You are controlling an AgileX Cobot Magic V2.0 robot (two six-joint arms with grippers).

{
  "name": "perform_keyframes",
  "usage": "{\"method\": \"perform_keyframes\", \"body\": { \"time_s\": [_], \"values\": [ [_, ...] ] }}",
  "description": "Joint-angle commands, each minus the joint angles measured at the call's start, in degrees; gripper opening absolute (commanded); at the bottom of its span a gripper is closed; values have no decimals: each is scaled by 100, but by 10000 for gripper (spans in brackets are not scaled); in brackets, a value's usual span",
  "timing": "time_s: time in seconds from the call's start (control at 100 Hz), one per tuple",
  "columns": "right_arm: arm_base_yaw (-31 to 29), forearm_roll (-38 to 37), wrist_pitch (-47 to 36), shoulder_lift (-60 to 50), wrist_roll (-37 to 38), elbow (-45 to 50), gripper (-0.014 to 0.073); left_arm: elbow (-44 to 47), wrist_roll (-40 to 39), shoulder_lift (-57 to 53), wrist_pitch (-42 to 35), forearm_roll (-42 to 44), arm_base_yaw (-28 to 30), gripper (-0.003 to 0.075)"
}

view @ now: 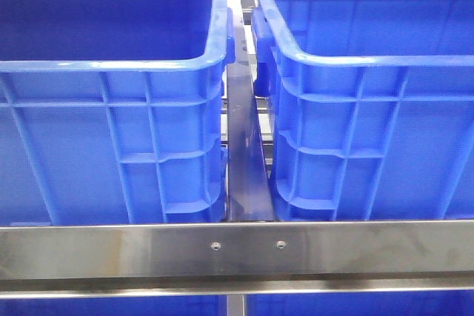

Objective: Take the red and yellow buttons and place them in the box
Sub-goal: 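Open the right gripper to release the red button in the bin, then lower the left gripper toward a yellow-cap button in the bin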

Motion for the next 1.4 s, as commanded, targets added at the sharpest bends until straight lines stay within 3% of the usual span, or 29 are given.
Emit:
{"method": "perform_keyframes", "body": {
  "time_s": [0.0,0.16,0.93,1.05,1.29,1.39],
  "values": [
    [300,48,-414,-583,-447,47,529,-151,-46,48,-377,-179,9,-19],
    [611,35,-897,-1293,-541,429,529,-151,-46,48,-377,-179,9,-19],
    [616,-52,-910,-5094,-541,2985,520,-151,-46,48,-377,-179,9,-19],
    [616,-66,-910,-5231,-541,3050,391,-151,-46,48,-377,-179,9,-19],
    [616,-66,-851,-5231,-541,3050,-55,-151,-46,48,-377,-179,9,-18],
    [616,-58,-851,-5231,-541,3050,-67,-151,-46,48,-377,-179,9,-18]
  ]
}}
